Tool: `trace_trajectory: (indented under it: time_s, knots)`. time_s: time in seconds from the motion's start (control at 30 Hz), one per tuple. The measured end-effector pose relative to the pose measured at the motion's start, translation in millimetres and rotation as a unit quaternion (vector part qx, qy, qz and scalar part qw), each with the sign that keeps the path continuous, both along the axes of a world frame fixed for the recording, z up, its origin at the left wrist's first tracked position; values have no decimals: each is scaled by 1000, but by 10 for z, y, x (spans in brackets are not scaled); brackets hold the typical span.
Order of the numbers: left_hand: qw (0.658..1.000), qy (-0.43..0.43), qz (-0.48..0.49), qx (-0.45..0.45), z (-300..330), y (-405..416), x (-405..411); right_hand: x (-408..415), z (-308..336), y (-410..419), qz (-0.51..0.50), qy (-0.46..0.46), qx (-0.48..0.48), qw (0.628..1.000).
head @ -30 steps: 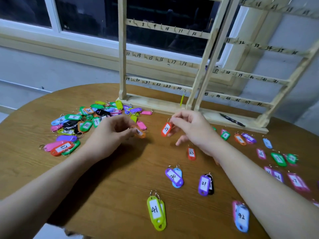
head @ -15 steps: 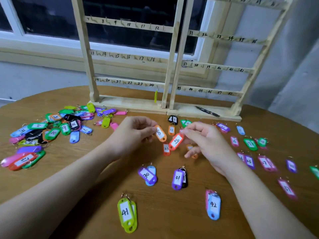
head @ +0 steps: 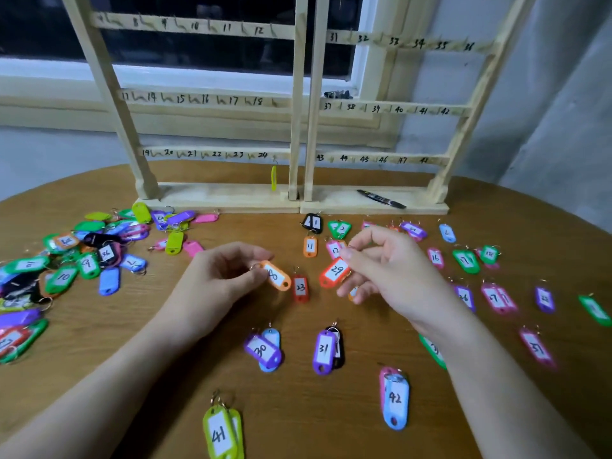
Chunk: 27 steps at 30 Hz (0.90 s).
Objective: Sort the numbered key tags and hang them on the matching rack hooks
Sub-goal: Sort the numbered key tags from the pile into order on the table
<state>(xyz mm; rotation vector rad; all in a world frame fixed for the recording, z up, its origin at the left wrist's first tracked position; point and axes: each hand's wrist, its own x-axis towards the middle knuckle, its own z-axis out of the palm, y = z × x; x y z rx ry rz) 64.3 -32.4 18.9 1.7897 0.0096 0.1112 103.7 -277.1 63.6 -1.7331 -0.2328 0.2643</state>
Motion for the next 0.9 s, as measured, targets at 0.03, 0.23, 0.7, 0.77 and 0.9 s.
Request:
trace_trajectory:
  time_s: [0.03,0.23,0.7,0.77,0.9]
  knots:
    - [1000,1,7,-14,-7,12,11,33,14,-42,-10,-9,-3,1000]
    - [999,-11,-22,32,129,-81,214,309,282,-564,-109,-69,-59,990]
    - [974,-17,-160,160,477,-1437,1392,534,176,-1772,-221,-100,-179,954]
    - [969,-18,-177,171,472,-1679,1548,519,168,-1912,-235,-101,-176,951]
    - [962,-17,-200,183,429,-2135,1869,525,96,-2141,-258,-89,-171,947]
